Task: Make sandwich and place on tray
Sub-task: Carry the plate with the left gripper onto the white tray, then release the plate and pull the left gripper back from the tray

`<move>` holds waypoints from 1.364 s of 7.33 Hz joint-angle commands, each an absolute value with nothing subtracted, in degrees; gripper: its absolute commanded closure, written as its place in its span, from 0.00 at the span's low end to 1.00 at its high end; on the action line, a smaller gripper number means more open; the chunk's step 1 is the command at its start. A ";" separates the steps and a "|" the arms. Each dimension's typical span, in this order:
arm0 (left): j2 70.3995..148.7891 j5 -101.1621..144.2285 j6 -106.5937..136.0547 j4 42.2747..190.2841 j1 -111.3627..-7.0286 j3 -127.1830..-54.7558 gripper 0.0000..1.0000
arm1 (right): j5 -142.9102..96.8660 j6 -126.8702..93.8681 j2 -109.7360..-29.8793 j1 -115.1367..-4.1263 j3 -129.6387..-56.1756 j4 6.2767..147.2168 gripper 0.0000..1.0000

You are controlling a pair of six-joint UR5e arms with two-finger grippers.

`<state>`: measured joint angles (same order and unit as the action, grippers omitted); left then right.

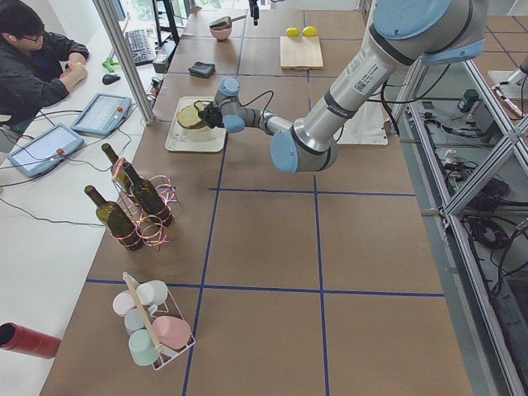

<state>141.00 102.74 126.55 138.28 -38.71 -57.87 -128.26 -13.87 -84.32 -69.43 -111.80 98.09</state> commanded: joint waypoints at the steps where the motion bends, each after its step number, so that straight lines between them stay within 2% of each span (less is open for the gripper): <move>1: 140.63 102.83 126.04 138.25 -38.32 -58.27 0.67 | -128.15 -13.89 -84.29 -69.52 -111.71 98.09 0.00; 4: 137.56 102.92 124.46 136.33 -38.93 -63.52 0.65 | -128.41 -13.97 -84.37 -69.43 -111.45 98.09 0.00; 6: 131.95 103.27 118.09 127.93 -39.72 -74.64 0.65 | -128.67 -13.89 -84.46 -69.96 -111.18 98.09 0.00; 7: 128.36 103.36 114.21 123.62 -39.73 -80.45 0.56 | -128.76 -13.71 -85.07 -70.48 -111.09 98.09 0.00; 8: 124.41 103.36 110.34 120.53 -39.90 -86.60 0.23 | -129.02 -12.23 -85.25 -72.40 -109.88 98.09 0.00; 9: 120.02 103.45 105.08 115.19 -39.90 -94.84 0.00 | -129.72 -7.69 -85.51 -74.86 -107.86 98.09 0.00; 10: 118.14 104.40 98.16 109.05 -40.60 -101.19 0.00 | -131.12 -2.43 -85.34 -78.54 -104.10 98.00 0.00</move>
<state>121.56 103.66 105.60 115.88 -40.06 -92.86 -129.80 -8.07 -85.33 -74.70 -107.75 98.07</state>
